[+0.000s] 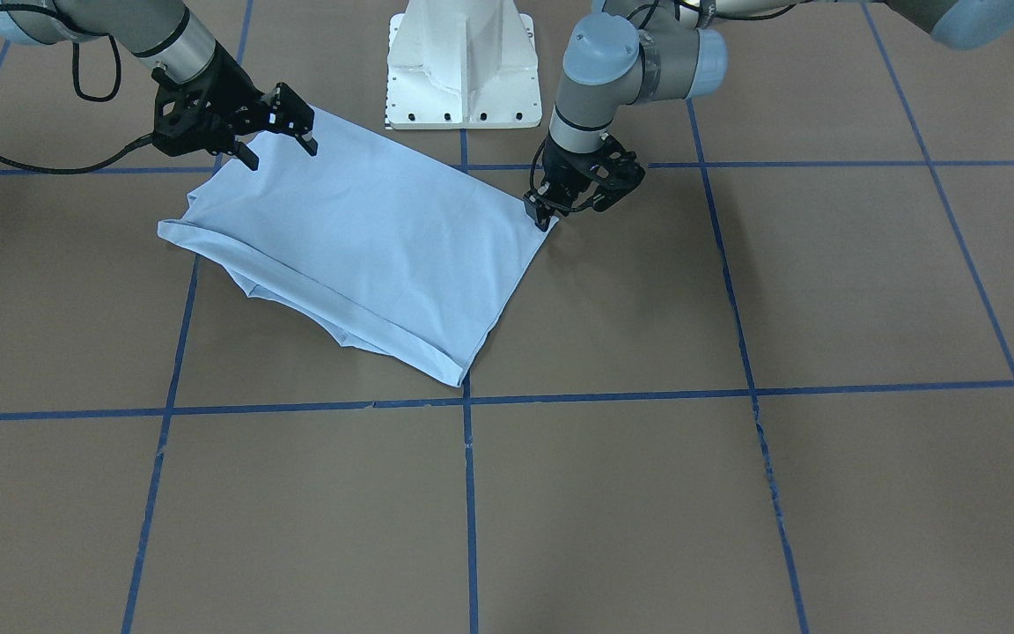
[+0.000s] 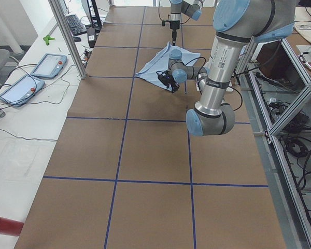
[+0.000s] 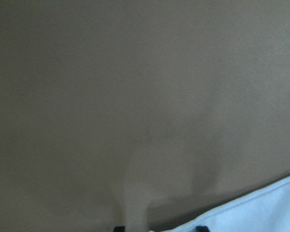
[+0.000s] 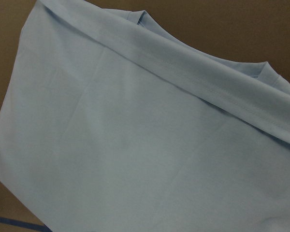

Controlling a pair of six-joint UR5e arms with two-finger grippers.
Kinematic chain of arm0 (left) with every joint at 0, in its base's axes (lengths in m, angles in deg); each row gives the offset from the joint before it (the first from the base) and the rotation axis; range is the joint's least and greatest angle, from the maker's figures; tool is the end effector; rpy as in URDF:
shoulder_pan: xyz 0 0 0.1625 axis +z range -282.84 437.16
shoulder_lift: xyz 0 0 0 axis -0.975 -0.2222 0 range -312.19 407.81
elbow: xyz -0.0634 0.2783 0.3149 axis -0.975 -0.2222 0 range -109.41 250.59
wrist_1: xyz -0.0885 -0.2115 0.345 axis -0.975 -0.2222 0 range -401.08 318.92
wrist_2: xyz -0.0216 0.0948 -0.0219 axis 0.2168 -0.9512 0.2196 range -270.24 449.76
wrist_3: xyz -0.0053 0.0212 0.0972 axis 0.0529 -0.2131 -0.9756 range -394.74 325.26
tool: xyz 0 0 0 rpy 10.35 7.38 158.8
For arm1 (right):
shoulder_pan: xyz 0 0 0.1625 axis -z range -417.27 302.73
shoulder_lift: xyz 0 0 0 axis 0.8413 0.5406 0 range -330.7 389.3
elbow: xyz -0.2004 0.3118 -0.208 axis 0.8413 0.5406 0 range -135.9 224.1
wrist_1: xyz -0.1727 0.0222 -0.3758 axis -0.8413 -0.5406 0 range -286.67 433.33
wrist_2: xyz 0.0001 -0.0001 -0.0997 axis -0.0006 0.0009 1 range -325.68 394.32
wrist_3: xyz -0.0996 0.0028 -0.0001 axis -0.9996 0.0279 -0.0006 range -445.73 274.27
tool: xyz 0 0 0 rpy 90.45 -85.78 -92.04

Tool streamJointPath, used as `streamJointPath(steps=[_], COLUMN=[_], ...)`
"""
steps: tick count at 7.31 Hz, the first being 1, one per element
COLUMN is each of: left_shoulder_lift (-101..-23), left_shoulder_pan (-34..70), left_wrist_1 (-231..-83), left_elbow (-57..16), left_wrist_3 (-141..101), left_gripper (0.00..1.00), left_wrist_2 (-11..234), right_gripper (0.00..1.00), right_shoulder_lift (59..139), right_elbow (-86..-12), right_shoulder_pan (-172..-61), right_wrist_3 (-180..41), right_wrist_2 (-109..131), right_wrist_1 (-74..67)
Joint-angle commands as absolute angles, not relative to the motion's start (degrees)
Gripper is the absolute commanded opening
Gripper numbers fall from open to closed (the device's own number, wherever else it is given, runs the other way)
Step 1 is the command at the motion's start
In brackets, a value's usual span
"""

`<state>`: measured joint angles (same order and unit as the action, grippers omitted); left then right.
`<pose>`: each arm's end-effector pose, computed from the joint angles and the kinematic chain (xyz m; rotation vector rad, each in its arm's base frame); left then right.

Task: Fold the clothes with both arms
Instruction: 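Hold the shirt edges with both grippers near the table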

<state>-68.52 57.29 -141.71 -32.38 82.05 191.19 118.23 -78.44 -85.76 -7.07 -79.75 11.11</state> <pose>0.5547 -0.3212 0.2816 -0.2435 0.8729 -0.6724 -0.3620 -0.3018 0.3264 0.0031 -1.1182 0.0424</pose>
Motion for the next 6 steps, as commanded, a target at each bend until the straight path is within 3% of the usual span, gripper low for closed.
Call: streamJointPath(steps=[1, 6], left_shoulder_lift=[-68.6, -69.0], left_shoulder_pan=[57.3, 53.4], left_wrist_1=[-141.8, -141.5], left_elbow=[-32.4, -31.9], left_wrist_3=[82.0, 79.9], left_gripper=[0.01, 0.0], left_wrist_2=[191.2, 191.3], right_gripper=[1.0, 1.0], right_shoulder_lift=[118.2, 118.4], right_elbow=[-78.5, -78.5], right_shoulder_pan=[-86.0, -86.1], right_wrist_3=[-7.1, -7.1], right_wrist_2=[-79.8, -79.8], right_wrist_1=[11.1, 11.1])
